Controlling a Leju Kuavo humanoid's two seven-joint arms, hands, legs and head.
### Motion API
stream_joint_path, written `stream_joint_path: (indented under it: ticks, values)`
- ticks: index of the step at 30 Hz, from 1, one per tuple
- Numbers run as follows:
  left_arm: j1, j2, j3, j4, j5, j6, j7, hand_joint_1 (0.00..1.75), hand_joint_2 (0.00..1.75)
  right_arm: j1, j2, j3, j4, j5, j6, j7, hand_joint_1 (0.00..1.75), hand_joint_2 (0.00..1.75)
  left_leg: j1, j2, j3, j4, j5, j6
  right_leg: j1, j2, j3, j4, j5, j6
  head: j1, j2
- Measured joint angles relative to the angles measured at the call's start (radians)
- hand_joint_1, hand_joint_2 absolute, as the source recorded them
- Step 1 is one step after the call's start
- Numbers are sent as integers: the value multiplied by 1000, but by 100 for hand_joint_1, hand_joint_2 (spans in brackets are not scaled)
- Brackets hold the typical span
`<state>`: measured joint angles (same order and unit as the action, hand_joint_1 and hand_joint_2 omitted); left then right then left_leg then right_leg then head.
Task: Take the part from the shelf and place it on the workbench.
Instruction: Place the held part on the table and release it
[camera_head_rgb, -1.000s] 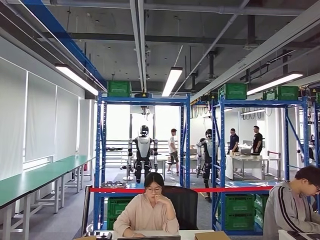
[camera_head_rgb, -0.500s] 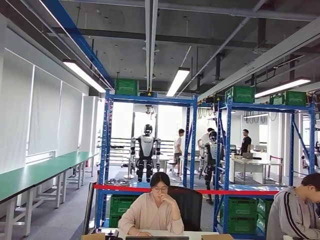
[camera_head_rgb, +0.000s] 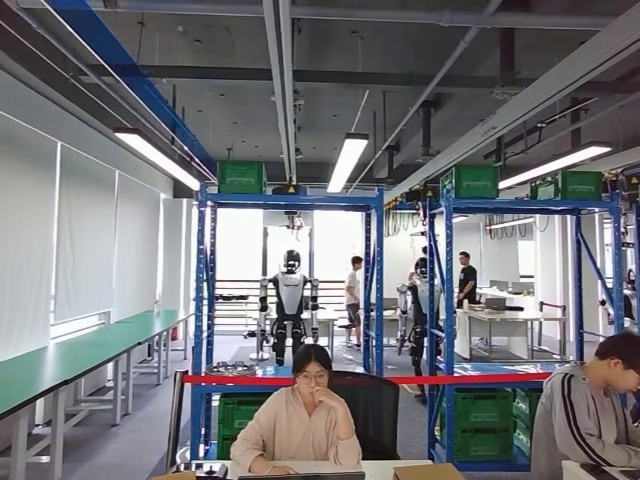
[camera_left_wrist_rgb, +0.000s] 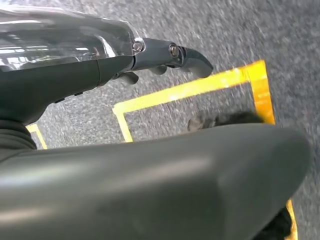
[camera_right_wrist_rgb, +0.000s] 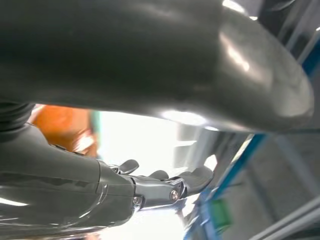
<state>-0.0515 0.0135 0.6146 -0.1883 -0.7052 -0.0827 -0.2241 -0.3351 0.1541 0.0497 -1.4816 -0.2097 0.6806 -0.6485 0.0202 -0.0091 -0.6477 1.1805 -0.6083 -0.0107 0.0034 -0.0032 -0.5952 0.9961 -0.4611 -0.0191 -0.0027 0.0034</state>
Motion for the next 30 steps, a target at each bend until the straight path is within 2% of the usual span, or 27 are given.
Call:
stream_joint_path:
  ticks: [1, 2, 3, 4, 6, 7, 8, 11, 12, 13, 16, 17, 18, 19, 21, 22, 23, 24, 26, 27, 28, 30]
  values:
    - [1, 0, 5, 0, 1, 3, 0, 0, 0, 29, 2, 8, -32, -2, 18, -8, 0, 0, 0, 0, -19, 60, -29, -1, 1, -2, -2, 1, 1, -1, 0, 0]
    - [3, 0, 9, 0, 1, 5, 2, 0, 0, 59, 3, 17, -62, 0, 38, -18, 0, 0, 0, 0, -27, 96, -42, -3, 1, -3, -4, 3, 1, -1, 0, 0]
    - [4, 0, 15, 0, 2, 7, 4, 0, 0, 88, 3, 28, -92, 4, 58, -28, 0, 0, 0, 0, -18, 98, -36, -4, 2, -4, -7, 6, 2, -2, 0, 0]
    - [5, 0, 20, 0, 2, 9, 6, 0, 0, 115, 4, 38, -124, 10, 79, -37, 0, 0, 1, 0, 8, 61, -16, -5, 1, -4, -11, 11, 2, -1, 0, 0]
    - [5, 0, 30, 0, 2, 15, 11, 0, 0, 162, 10, 53, -190, 22, 118, -44, 0, 0, 3, 0, 84, -65, 33, -6, 4, -2, -21, 25, 2, 3, 0, 0]
    - [4, 0, 34, 0, 2, 18, 13, 0, 0, 182, 14, 59, -221, 28, 136, -46, 0, 0, 3, 0, 110, -113, 48, -4, 6, -1, -27, 33, 3, 7, 0, 0]
    - [3, 0, 39, 0, 2, 21, 15, 0, 0, 200, 19, 64, -249, 34, 152, -46, 0, 0, 2, 0, 122, -139, 54, -2, 8, 1, -32, 39, 4, 12, 0, 0]
    - [7, 0, 54, 0, 1, 27, 19, 0, 0, 250, 30, 72, -311, 45, 181, -47, 0, 0, -2, 2, 117, -145, 63, 16, 5, 5, -40, 44, 11, 28, 0, 0]
    - [7, 0, 58, 0, 0, 28, 19, 0, 0, 264, 32, 73, -324, 44, 185, -47, 0, 0, -1, 4, 113, -146, 70, 24, 3, 6, -43, 53, -3, 34, 0, 0]
    - [8, 0, 62, -1, 0, 29, 19, 0, 0, 274, 34, 73, -335, 44, 187, -47, 0, 0, 1, 7, 107, -147, 77, 31, 1, 6, -50, 78, -32, 40, 0, 0]
    - [7, 0, 73, -4, 0, 30, 19, 0, 0, 300, 36, 74, -354, 43, 187, -47, 0, 0, -2, 12, 81, -147, 98, 43, -5, 6, -91, 248, -163, 54, 0, 0]
    - [7, 0, 76, -5, 0, 30, 19, 0, 0, 310, 35, 75, -356, 42, 184, -47, 0, 0, -3, 14, 72, -146, 105, 44, -6, 6, -96, 296, -185, 55, 0, 0]
    - [8, 0, 80, -6, 0, 30, 19, 0, 0, 319, 35, 77, -356, 41, 181, -47, 0, 0, -5, 15, 63, -146, 111, 44, -6, 6, -85, 311, -186, 54, 0, 0]
    - [8, 0, 83, -6, -1, 30, 19, 0, 0, 328, 35, 79, -356, 40, 181, -47, 0, 0, -8, 15, 54, -145, 118, 44, -5, 6, -58, 289, -170, 51, 0, 0]
    - [8, -2, 90, -6, -4, 30, 19, 0, 0, 343, 35, 80, -356, 44, 195, -47, 0, 0, -12, 15, 41, -145, 131, 43, 1, 7, 42, 154, -123, 33, 0, 0]
    - [8, -4, 94, -7, -6, 30, 19, 0, 0, 351, 36, 78, -356, 48, 206, -47, 0, 0, -14, 15, 37, -146, 137, 41, 6, 7, 92, 76, -111, 21, 0, 0]
    - [9, -5, 99, -7, -11, 29, 18, 0, 0, 358, 37, 74, -355, 51, 217, -47, 0, 0, -13, 14, 35, -147, 144, 37, 12, 7, 128, 17, -106, 13, 0, 0]
    - [9, -7, 106, -7, -18, 29, 19, 0, 0, 366, 38, 69, -351, 54, 225, -47, 0, 0, -10, 14, 33, -149, 151, 31, 18, 7, 147, -17, -106, 7, 0, 0]
    - [10, -8, 123, -7, -33, 26, 19, 0, 0, 381, 39, 55, -338, 59, 238, -47, 0, 0, -5, 14, 32, -157, 165, 19, 21, 6, 149, -39, -91, 1, 0, 0]
    - [11, -8, 132, -7, -40, 25, 19, 0, 0, 387, 41, 46, -328, 63, 244, -47, 0, 0, -5, 13, 28, -155, 157, 14, 19, 3, 145, -47, -77, -4, 0, 0]
    - [12, -9, 140, -7, -46, 25, 19, 0, 0, 393, 43, 37, -315, 70, 251, -47, 0, 0, -6, 12, 21, -141, 133, 11, 16, 1, 138, -55, -63, -9, 0, 0]
    - [14, -11, 154, -7, -52, 26, 20, 0, 0, 408, 48, 18, -281, 83, 254, -47, 0, 0, -5, 11, -5, -56, 41, 6, 12, -4, 113, -62, -38, -14, 0, 0]
